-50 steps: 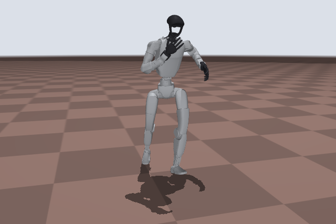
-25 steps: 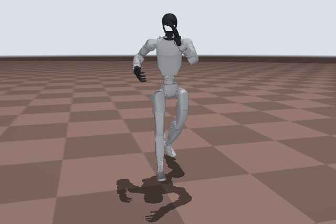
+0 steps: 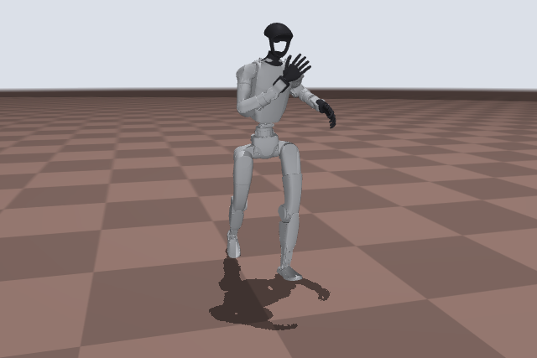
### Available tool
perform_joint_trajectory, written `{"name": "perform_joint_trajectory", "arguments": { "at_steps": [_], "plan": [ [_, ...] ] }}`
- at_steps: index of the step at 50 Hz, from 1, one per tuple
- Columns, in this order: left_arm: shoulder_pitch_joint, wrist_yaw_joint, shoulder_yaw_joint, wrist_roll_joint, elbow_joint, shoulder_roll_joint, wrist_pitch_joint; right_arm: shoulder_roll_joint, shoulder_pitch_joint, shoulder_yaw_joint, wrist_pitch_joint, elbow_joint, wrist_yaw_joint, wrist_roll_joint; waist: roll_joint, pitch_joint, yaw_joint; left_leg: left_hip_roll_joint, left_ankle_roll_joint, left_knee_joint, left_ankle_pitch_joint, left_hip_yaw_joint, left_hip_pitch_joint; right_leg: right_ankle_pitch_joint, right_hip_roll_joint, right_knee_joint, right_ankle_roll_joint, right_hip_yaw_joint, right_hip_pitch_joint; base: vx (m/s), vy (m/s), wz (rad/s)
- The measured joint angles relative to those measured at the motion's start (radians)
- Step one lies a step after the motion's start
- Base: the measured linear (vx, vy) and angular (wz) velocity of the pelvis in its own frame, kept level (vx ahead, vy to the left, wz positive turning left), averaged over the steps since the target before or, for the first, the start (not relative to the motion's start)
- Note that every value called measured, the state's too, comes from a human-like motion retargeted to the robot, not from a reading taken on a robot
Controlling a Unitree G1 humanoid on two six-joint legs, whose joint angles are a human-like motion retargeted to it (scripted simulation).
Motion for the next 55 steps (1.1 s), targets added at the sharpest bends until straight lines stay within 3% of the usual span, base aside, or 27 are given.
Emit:
{"name": "perform_joint_trajectory", "arguments": {
  "at_steps": [2,4,7,10,15,17,20,23,27,30,32,35,37,42,45,48,50,52,55],
  "plan": [
    [-0.161,0.04,-0.12,0.082,0.017,-0.095,-0.017,0.027,0.143,-0.026,0.007,0.028,0.032,-0.066,0.018,0.039,-0.053,-0.009,0.059,0.084,-0.119,-0.04,0.079,0.059,0.003,0.19,0.0,-0.012,0.002,1.07,0.21,0.98],
    [-0.389,0.129,-0.28,0.159,0.044,-0.165,-0.037,0.026,0.326,-0.079,0.003,0.062,-0.011,-0.23,0.019,0.048,-0.093,-0.015,0.076,0.154,-0.204,-0.073,0.12,0.077,-0.018,0.499,0.027,-0.029,-0.112,1.02,0.15,0.74],
    [-0.788,0.292,-0.465,0.218,0.042,-0.231,-0.029,-0.027,0.638,-0.21,0.022,0.064,-0.107,-0.368,0.009,0.003,-0.177,-0.019,0.032,0.193,-0.262,-0.098,0.139,-0.005,-0.101,0.887,0.029,-0.094,-0.364,0.98,0.07,0.84],
    [-1.162,0.378,-0.556,0.314,0.026,-0.311,-0.006,-0.143,0.896,-0.309,0.046,0.024,-0.026,-0.184,0.074,-0.039,-0.354,0.013,-0.04,0.1,-0.23,-0.155,0.228,-0.142,-0.132,0.928,-0.048,-0.195,-0.486,0.97,0.03,1.22],
    [-1.517,0.5,-0.663,0.345,-0.01,-0.255,0.0,-0.515,1.053,-0.414,0.057,-0.014,0.096,-0.083,0.212,-0.078,-0.728,0.106,-0.122,-0.028,-0.076,-0.258,0.348,-0.151,-0.043,0.561,-0.045,-0.223,-0.628,0.97,-0.17,1.03],
    [-1.596,0.503,-0.693,0.288,0.003,-0.194,0.004,-0.617,1.076,-0.483,0.088,0.014,0.133,-0.082,0.229,-0.094,-0.82,0.112,-0.143,-0.04,-0.017,-0.272,0.382,-0.129,-0.05,0.304,-0.043,-0.249,-0.642,0.99,-0.33,0.42],
    [-1.647,0.454,-0.702,0.226,0.047,-0.145,0.021,-0.658,1.112,-0.577,0.16,0.09,0.185,-0.092,0.199,-0.119,-0.889,0.091,-0.158,-0.021,0.045,-0.278,0.457,-0.117,-0.07,-0.032,-0.022,-0.285,-0.629,1.05,-0.41,0.09],
    [-1.578,0.422,-0.662,0.237,0.092,-0.18,0.014,-0.579,1.111,-0.584,0.169,0.146,0.166,-0.112,0.143,-0.095,-0.858,0.079,-0.123,0.13,0.072,-0.263,0.517,-0.059,-0.048,-0.063,-0.051,-0.212,-0.588,1.05,-0.4,-0.59],
    [-1.206,0.503,-0.517,0.335,0.062,-0.235,-0.007,-0.452,0.917,-0.415,0.096,0.139,0.032,-0.185,0.148,-0.035,-0.799,0.165,-0.072,0.675,0.149,-0.2,0.326,-0.248,0.007,0.191,-0.146,-0.163,-0.581,0.98,-0.28,-0.84],
    [-0.82,0.503,-0.393,0.21,0.003,-0.264,-0.045,-0.308,0.766,-0.344,0.059,0.021,-0.059,-0.186,0.127,-0.037,-0.703,0.204,-0.011,0.947,0.079,-0.144,0.145,-0.318,0.013,0.299,-0.132,-0.143,-0.575,0.96,-0.2,-0.83],
    [-0.594,0.443,-0.34,0.105,-0.032,-0.221,-0.069,-0.178,0.73,-0.316,0.036,-0.073,-0.073,-0.054,0.078,-0.064,-0.568,0.163,0.025,0.967,0.021,-0.118,0.06,-0.318,0.005,0.268,-0.114,-0.097,-0.525,0.97,-0.15,-1.07],
    [-0.32,0.351,-0.257,0.039,-0.067,-0.087,-0.096,-0.044,0.681,-0.261,0.002,-0.169,-0.058,0.102,-0.008,-0.09,-0.331,0.089,0.056,0.825,-0.053,-0.057,-0.018,-0.257,-0.027,0.152,-0.079,-0.02,-0.415,0.99,-0.04,-1.05],
    [-0.173,0.291,-0.183,0.011,-0.075,0.0,-0.105,-0.026,0.62,-0.225,-0.009,-0.195,-0.04,0.109,-0.049,-0.093,-0.199,0.046,0.051,0.619,-0.078,-0.022,-0.033,-0.193,-0.053,0.083,-0.045,0.013,-0.34,1.0,0.08,-0.79],
    [0.04,0.218,-0.043,-0.098,-0.071,0.062,-0.104,-0.089,0.476,-0.162,0.016,-0.185,0.037,0.12,-0.029,-0.079,-0.025,0.058,0.001,0.004,-0.032,0.092,0.035,-0.07,-0.025,0.012,-0.001,0.043,-0.155,1.0,0.18,-0.39],
    [0.003,0.2,-0.06,-0.089,-0.081,-0.006,-0.105,-0.095,0.512,-0.142,0.046,-0.118,0.116,0.215,-0.002,-0.051,-0.02,0.057,0.012,0.018,-0.002,0.025,0.047,-0.024,-0.012,0.063,0.005,0.042,-0.056,0.99,0.23,0.2],
    [-0.203,0.231,-0.205,0.028,-0.035,-0.127,-0.107,-0.051,0.643,-0.145,0.053,0.024,0.12,0.192,0.0,-0.009,-0.075,0.067,0.034,0.228,-0.191,-0.011,0.08,0.03,-0.021,0.378,0.038,0.028,-0.106,0.95,0.22,0.6],
    [-0.409,0.295,-0.333,0.102,0.024,-0.196,-0.082,-0.023,0.743,-0.176,0.051,0.118,0.031,0.06,-0.01,-0.002,-0.127,0.066,0.026,0.295,-0.259,-0.024,0.101,0.053,-0.031,0.657,0.061,0.023,-0.227,0.88,0.14,0.66],
    [-0.641,0.361,-0.434,0.143,0.054,-0.228,-0.054,-0.021,0.853,-0.245,0.057,0.144,-0.04,-0.047,-0.014,-0.014,-0.198,0.066,0.006,0.308,-0.288,-0.039,0.13,-0.003,-0.057,0.851,0.035,-0.008,-0.355,0.84,0.09,0.77],
    [-0.965,0.393,-0.514,0.2,0.031,-0.235,-0.038,-0.068,1.014,-0.347,0.07,0.104,0.015,0.005,0.013,-0.049,-0.341,0.078,-0.039,0.257,-0.281,-0.078,0.206,-0.112,-0.076,0.941,-0.032,-0.065,-0.497,0.85,0.03,0.87]
  ]
}}
